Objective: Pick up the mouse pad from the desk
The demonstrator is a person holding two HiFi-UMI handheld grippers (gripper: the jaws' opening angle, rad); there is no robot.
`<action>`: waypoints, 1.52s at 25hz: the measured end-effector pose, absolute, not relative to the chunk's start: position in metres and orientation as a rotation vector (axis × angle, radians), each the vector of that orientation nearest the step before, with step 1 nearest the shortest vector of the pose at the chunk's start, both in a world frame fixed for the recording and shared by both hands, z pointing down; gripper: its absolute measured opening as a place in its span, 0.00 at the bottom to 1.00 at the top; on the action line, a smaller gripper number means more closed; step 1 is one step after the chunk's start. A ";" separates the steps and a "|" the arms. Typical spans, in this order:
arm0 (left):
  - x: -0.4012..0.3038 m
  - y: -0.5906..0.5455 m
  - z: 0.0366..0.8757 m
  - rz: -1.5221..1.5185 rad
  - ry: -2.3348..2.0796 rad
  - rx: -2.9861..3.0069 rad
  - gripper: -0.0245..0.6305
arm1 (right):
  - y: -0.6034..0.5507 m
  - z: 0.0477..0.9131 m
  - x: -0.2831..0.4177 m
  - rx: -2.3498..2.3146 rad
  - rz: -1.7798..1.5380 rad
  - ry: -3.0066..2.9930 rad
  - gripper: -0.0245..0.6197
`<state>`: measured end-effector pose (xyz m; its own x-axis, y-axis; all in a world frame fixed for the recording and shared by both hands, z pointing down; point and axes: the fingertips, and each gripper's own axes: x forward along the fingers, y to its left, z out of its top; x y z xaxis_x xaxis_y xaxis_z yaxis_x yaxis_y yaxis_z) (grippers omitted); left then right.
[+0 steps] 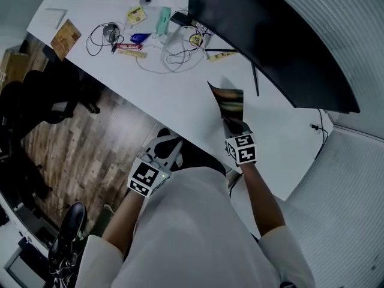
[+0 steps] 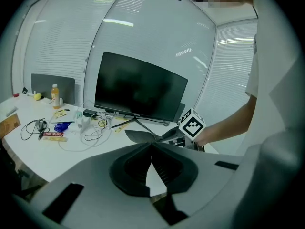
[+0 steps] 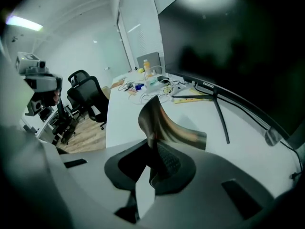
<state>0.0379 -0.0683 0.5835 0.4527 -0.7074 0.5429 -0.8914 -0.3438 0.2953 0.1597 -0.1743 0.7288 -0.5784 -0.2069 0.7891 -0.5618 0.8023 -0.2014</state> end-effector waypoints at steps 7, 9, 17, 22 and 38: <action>0.025 -0.091 0.568 0.418 -1.325 2.195 0.07 | -0.209 0.682 0.175 0.764 0.577 -2.239 0.11; 0.015 -0.101 0.567 0.406 -1.318 2.207 0.07 | -0.216 0.674 0.178 0.820 0.584 -2.237 0.11; -0.021 -0.133 0.561 0.396 -1.193 2.311 0.07 | -0.225 0.642 0.188 1.105 0.646 -2.205 0.11; -0.039 -0.149 0.556 0.429 -1.085 2.389 0.07 | -0.221 0.619 0.187 1.230 0.671 -2.186 0.11; -0.071 -0.181 0.512 0.402 -0.939 2.549 0.07 | -0.190 0.518 0.181 1.563 0.639 -2.247 0.11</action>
